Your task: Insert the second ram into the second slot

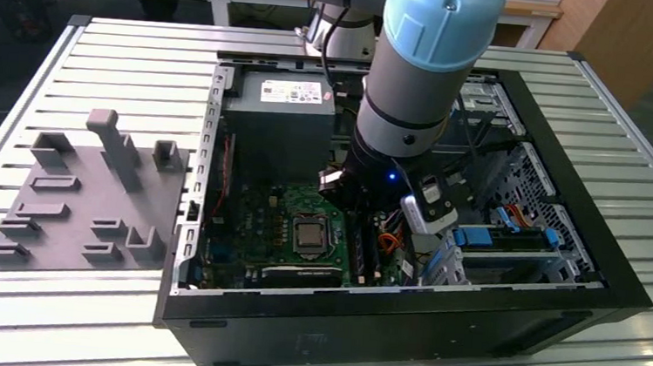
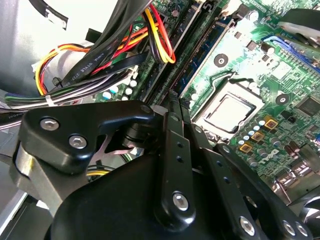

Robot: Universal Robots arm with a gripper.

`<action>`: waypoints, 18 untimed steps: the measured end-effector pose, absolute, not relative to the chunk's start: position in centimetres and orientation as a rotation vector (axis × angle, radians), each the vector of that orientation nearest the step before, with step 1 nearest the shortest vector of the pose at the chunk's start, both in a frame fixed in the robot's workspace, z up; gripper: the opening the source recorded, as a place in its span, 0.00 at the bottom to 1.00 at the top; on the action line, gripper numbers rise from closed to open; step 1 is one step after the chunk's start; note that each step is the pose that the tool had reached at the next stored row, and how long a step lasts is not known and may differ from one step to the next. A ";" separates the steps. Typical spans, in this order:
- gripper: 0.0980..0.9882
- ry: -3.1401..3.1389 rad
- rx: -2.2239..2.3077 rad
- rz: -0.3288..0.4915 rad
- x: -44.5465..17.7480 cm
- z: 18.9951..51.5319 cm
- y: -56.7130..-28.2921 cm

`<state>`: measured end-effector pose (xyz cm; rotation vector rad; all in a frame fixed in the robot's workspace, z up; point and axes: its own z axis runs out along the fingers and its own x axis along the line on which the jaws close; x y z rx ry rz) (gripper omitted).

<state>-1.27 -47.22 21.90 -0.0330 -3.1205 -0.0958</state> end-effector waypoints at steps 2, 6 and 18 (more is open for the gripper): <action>0.10 -3.121 -0.033 -0.096 -1.3 21.9 -47.2; 0.10 -3.120 -0.033 -0.096 -1.3 22.1 -47.2; 0.00 -3.121 -0.033 -0.096 -1.3 23.5 -47.2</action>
